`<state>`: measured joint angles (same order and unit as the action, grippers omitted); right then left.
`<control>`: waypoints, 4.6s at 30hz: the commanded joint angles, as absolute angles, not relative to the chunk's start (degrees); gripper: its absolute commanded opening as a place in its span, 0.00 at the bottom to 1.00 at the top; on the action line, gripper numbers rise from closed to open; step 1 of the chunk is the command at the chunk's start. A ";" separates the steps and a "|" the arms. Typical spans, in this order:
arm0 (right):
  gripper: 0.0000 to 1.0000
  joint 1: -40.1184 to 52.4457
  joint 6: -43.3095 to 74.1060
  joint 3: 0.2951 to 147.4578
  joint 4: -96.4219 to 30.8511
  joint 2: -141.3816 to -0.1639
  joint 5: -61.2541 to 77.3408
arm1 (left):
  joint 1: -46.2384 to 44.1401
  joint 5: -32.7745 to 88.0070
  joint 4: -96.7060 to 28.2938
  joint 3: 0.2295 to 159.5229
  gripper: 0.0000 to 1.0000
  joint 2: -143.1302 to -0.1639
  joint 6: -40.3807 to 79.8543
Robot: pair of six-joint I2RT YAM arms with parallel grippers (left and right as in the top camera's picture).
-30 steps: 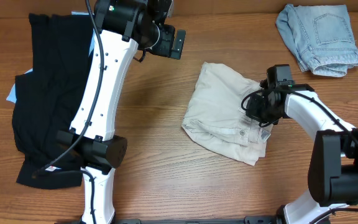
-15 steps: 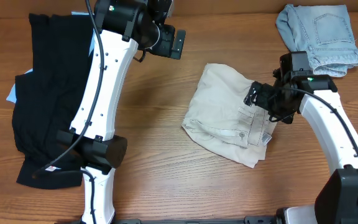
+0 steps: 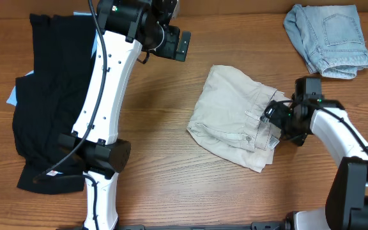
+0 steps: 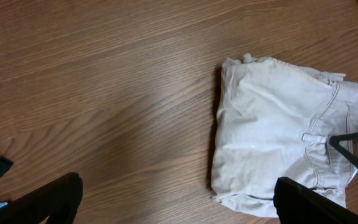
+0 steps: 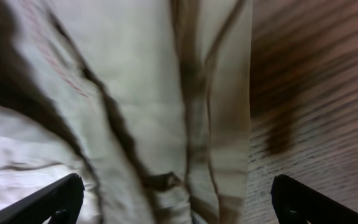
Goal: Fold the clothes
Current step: 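Grasp the folded shorts' right edge with the right gripper, then carry the folded shorts with the right gripper to the top-right corner, then place the shorts on the jeans and open the right gripper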
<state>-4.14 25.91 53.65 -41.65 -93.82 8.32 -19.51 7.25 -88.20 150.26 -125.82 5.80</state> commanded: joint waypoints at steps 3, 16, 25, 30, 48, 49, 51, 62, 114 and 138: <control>1.00 -4.21 26.39 50.15 -38.26 -93.89 10.33 | -20.27 6.83 -88.29 149.77 1.00 -126.30 4.69; 0.81 -4.12 26.63 43.77 -27.53 -93.95 21.21 | -20.27 6.83 -88.33 148.97 1.00 -126.30 4.69; 0.04 -1.19 29.98 42.72 -17.98 -93.95 28.73 | -20.27 6.83 -88.36 148.97 1.00 -126.30 4.71; 0.04 -2.00 31.40 43.09 -8.56 -93.91 39.57 | -20.27 6.83 -88.29 148.97 1.00 -126.30 4.71; 0.04 -5.72 54.08 67.42 9.82 -92.58 49.21 | -20.25 2.28 -90.13 148.97 1.00 -126.30 4.69; 0.04 -6.15 54.11 68.75 9.82 -92.58 48.31 | -20.25 2.24 -90.11 148.97 1.00 -126.30 4.69; 0.04 -7.46 54.11 71.44 9.80 -92.58 46.22 | -20.25 1.41 -90.11 148.97 1.00 -126.30 4.71; 0.04 -18.50 54.39 77.01 21.37 -93.71 34.48 | -20.25 -0.43 -89.56 148.97 1.00 -126.30 4.71; 1.00 -29.23 2.76 107.39 -31.22 -112.44 26.74 | -20.27 -0.43 -83.50 148.97 1.00 -126.32 4.73; 1.00 -22.76 0.73 107.26 -17.17 -141.45 0.49 | -20.27 -0.23 -83.29 148.94 1.00 -126.32 7.75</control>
<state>-20.23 -4.47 107.48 -13.67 -138.15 -1.72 -19.51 0.14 -83.48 149.16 -125.82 6.76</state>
